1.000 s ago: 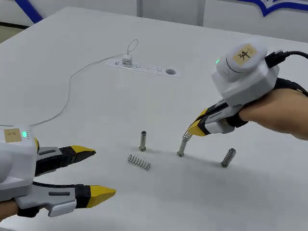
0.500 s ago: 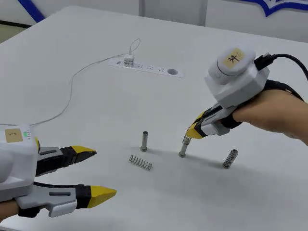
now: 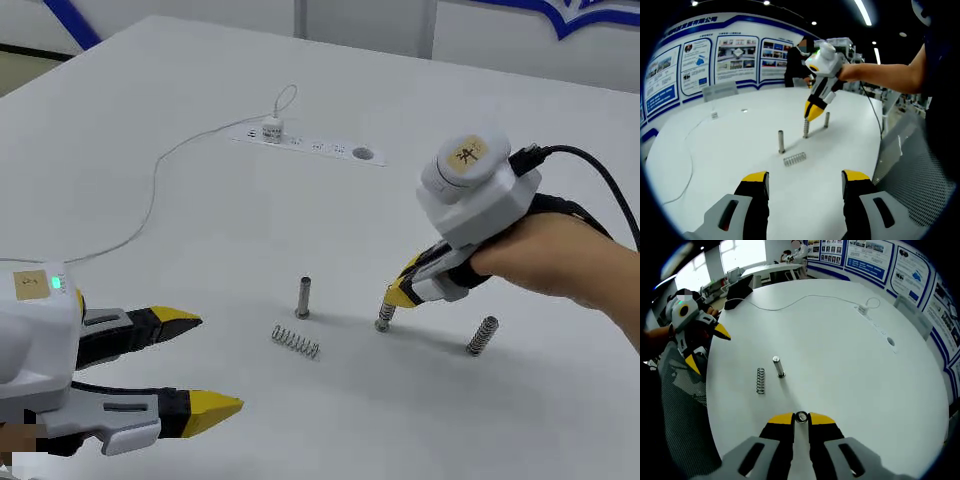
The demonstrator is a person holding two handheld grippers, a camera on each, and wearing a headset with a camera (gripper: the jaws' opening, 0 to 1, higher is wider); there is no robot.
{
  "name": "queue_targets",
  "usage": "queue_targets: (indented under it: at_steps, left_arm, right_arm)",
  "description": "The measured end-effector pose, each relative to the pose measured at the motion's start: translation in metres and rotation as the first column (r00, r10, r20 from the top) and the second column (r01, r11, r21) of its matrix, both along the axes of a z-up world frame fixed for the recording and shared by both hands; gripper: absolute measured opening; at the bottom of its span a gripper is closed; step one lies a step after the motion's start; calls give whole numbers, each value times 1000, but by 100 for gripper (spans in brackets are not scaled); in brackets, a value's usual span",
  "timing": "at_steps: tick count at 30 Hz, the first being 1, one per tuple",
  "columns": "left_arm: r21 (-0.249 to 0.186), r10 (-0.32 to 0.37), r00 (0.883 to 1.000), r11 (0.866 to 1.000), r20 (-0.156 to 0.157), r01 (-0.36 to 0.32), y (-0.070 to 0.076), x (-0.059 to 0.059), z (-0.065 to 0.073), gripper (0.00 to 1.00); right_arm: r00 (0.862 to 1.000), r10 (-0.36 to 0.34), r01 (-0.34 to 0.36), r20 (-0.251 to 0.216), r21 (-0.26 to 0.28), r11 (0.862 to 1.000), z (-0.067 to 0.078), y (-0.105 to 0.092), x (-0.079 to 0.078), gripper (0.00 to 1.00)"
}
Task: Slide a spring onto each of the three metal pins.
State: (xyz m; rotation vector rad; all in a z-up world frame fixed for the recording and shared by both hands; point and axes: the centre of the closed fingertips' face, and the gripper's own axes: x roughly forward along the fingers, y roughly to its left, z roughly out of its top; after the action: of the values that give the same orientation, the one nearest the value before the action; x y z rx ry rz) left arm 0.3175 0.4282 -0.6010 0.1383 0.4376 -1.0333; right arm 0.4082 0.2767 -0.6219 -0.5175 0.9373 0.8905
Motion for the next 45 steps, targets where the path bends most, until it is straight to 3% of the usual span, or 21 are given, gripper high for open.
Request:
queue_targets:
  at_steps: [29,37,45]
  left_arm:
    - [-1,-4,1000,1000,3,4,-1,1,1,60]
    - [-2,-8,1000,1000,5,8,-2,1,1,60]
    - [-1,-12,1000,1000,5,12,-3,0,1,60]
  right_arm:
    - [999,-46,46,-7,11,999,-24,-13,-8,13]
    - [999,-43,43,-13,7,999,-30,-14,-22,13]
    - [1000,-25,25,-14,30,999,-31,0,-35,13]
